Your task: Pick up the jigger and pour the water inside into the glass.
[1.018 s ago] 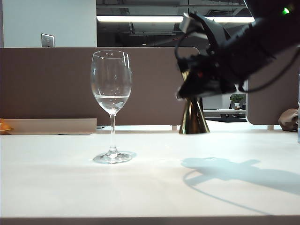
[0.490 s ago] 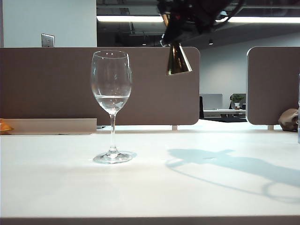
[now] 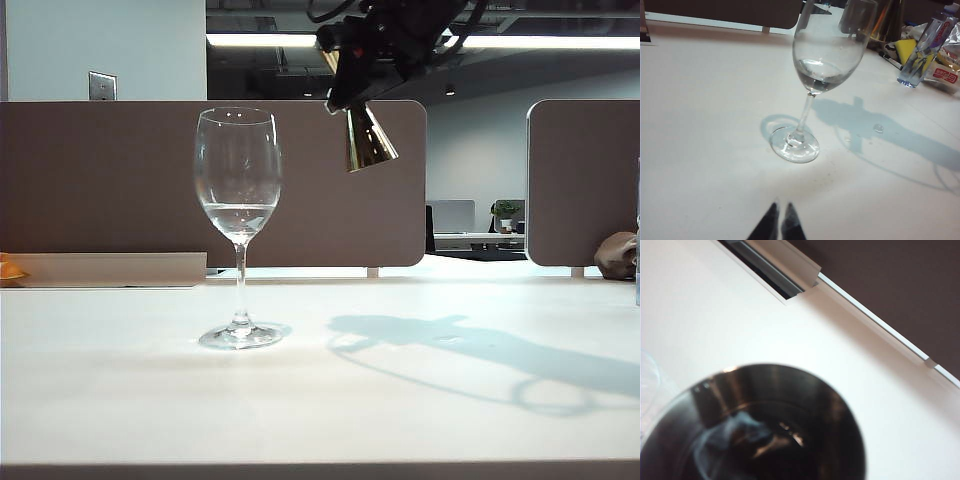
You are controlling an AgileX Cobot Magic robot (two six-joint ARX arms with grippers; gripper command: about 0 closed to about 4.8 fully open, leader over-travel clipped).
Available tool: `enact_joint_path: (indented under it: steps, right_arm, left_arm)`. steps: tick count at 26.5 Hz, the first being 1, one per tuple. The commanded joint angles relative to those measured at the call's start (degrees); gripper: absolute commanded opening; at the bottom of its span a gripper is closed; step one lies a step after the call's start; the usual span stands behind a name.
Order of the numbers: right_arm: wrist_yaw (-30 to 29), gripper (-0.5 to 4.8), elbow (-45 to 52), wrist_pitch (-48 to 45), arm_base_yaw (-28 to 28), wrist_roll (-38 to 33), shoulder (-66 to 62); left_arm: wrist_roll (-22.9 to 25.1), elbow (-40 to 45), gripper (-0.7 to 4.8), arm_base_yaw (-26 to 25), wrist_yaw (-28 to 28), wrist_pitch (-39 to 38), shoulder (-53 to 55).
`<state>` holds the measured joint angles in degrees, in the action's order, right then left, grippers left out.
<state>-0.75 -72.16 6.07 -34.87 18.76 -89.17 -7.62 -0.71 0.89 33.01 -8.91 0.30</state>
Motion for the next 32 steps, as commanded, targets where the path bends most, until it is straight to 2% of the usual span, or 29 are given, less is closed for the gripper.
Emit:
enact_joint_path:
  steps: [1,3,8,16,19,24,32]
  right_arm:
    - [1.2,-0.01,-1.7,0.1,-0.8,1.5,-0.6]
    - [2.6,-0.01,-4.1,1.1,-2.6,3.9,-1.6]
    - [4.3,-0.01,-8.9,4.1,-3.5,4.2,-4.0]
    - [8.7,-0.01,-10.2,6.0,-4.9,11.2,-5.2]
    - [9.0,-0.01,-10.2,6.2,-5.1,15.2,-5.4]
    - [14.1,-0.01,-10.2,6.2,-5.8,22.1,-5.6]
    - [15.6,-0.01,-10.2,6.1,-7.0,31.0,-5.6]
  left_arm:
    - [-0.3,-0.2,0.23,0.0,0.6,-0.7,0.0]
    - [-0.3,-0.2,0.23,0.0,0.6,-0.7,0.0]
    - [-0.3,-0.2,0.23,0.0,0.7,-0.7,0.0]
    - [-0.3,-0.2,0.23,0.0,0.6,-0.7,0.0]
    - [-0.3,-0.2,0.23,0.0,0.6,-0.7,0.0]
    - [-0.3,-0.2,0.23,0.0,0.6,-0.7,0.0]
    - [-0.3,-0.2,0.23,0.0,0.6,-0.7,0.0]
